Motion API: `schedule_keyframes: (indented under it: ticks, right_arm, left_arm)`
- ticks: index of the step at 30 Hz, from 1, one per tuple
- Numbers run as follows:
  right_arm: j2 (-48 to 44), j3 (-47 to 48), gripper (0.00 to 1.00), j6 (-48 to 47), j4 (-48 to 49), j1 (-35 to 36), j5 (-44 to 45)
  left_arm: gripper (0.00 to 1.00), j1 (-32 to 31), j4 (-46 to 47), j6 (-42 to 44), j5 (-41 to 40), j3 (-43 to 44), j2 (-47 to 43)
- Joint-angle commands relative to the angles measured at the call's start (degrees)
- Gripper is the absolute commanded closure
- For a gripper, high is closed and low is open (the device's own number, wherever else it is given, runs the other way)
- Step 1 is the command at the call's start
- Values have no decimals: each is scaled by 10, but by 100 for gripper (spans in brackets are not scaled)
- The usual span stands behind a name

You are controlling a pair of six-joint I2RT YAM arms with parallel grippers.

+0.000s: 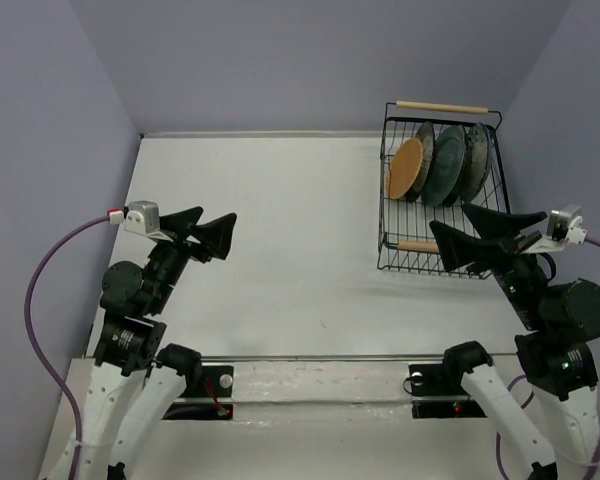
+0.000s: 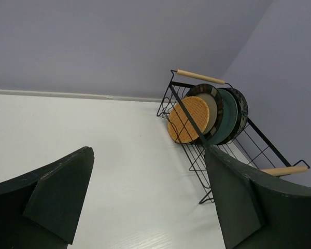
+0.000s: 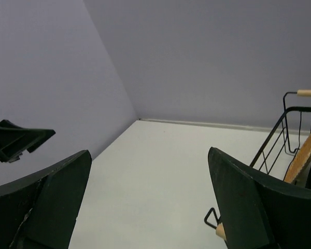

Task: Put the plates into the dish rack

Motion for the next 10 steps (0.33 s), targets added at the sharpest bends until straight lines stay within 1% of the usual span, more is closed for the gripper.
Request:
schedule_keyframes:
  ticks: [1, 5, 10]
  right_arm:
    - [-48, -76, 0, 45, -26, -2, -6]
    - [-58, -102, 0, 56, -36, -2, -11]
    - [-50, -91, 0, 58, -37, -2, -10]
  left_arm:
    - [1, 3, 44, 10, 13, -5, -6]
    - [1, 3, 44, 19, 15, -8, -5]
    - [1, 3, 45, 19, 20, -10, 5]
